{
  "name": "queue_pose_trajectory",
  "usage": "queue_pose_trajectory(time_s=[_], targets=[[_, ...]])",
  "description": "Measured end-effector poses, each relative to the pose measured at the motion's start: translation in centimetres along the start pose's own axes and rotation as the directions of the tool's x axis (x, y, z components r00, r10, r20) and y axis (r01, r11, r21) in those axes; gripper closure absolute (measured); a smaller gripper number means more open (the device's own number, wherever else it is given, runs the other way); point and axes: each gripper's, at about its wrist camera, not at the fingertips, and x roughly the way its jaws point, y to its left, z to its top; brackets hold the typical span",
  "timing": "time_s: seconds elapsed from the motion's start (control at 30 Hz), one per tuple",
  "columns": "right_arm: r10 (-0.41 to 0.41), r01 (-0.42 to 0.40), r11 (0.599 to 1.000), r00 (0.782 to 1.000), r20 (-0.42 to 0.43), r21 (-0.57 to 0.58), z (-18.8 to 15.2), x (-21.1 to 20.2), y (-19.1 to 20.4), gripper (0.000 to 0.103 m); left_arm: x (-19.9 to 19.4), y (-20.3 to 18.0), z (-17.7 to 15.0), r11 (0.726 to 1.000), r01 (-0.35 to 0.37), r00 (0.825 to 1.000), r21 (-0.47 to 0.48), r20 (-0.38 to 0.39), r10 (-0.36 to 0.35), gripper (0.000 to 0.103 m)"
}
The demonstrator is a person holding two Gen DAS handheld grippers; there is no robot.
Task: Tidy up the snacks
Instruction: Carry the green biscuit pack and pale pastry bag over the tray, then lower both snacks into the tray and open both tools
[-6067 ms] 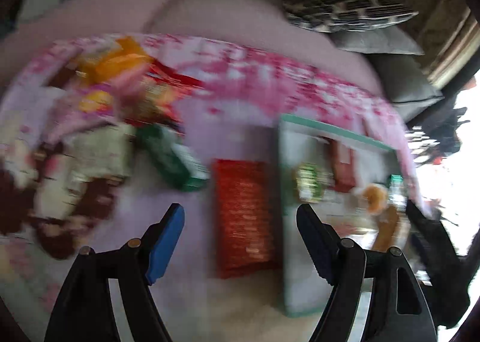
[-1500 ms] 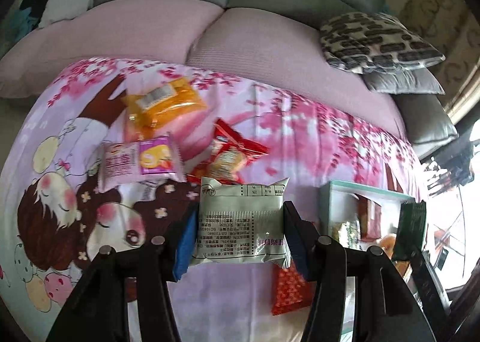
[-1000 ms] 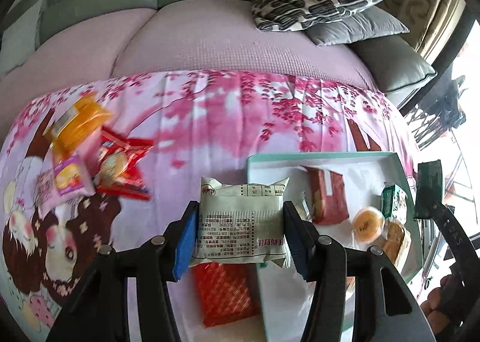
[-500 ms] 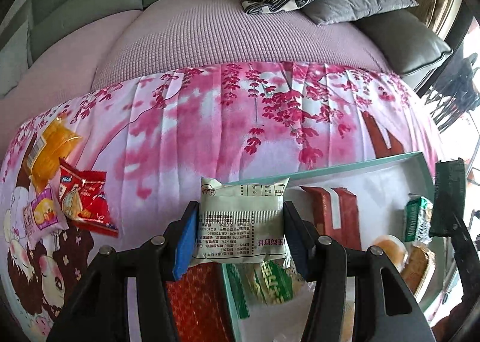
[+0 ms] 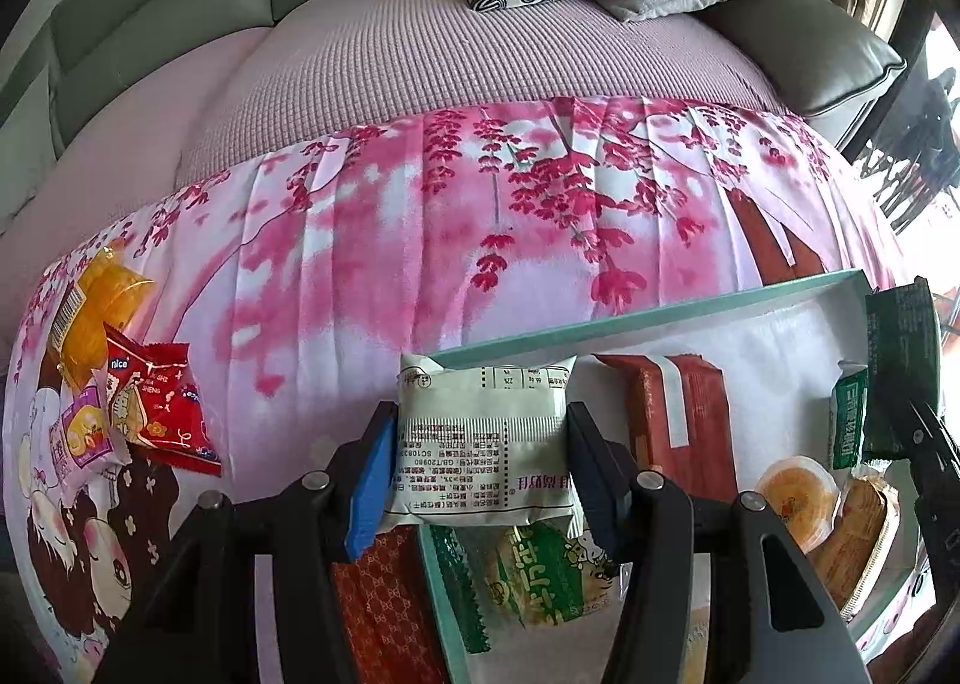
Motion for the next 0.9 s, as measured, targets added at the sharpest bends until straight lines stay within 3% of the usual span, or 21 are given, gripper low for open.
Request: queue_pose_trajectory(time_s=[0.8,0.9], targets=[[-0.03,0.029,0.999,0.996,-0.078,-0.014,-0.3,1.1,0.0,0.074,0.5,-0.6,0.5,0.998,-0.018,1.0,0.059,-0.016,0.019,0.046],[-0.04,0.039,0.999,0.996,-0.082,-0.018,-0.2,0.8,0.0,0.074,0.4,-0.8,0.7,0.998,-0.023,1.0,0.06,-0.014,0.024,0.04]])
